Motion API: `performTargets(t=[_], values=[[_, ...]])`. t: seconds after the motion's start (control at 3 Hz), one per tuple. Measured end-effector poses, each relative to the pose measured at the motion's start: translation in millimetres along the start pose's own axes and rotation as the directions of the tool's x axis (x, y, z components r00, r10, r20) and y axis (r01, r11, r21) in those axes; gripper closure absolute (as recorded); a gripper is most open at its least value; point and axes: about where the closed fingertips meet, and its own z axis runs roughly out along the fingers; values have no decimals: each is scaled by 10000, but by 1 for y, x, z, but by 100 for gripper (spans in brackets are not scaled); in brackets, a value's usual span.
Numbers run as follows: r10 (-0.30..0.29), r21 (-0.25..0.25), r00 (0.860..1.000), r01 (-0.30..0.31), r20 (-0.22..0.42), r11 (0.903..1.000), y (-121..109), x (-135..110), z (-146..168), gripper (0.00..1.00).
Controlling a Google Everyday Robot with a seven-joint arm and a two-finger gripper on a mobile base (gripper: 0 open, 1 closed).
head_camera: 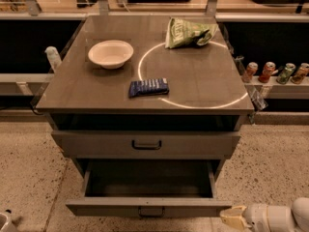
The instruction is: Close middle drawer
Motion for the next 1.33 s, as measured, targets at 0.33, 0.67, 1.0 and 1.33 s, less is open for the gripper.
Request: performTargets(t=[0.33, 0.67, 1.0, 1.33], values=[[383, -362, 9993, -383, 3, 9986, -23, 11, 21, 100], [246, -507, 9997, -241, 87, 9984, -33, 6, 28, 100], [-404, -515, 9990, 414, 192, 9978, -45, -19, 44, 100], [-1161, -328, 9925, 1174, 385, 9925, -53, -52, 56, 100]])
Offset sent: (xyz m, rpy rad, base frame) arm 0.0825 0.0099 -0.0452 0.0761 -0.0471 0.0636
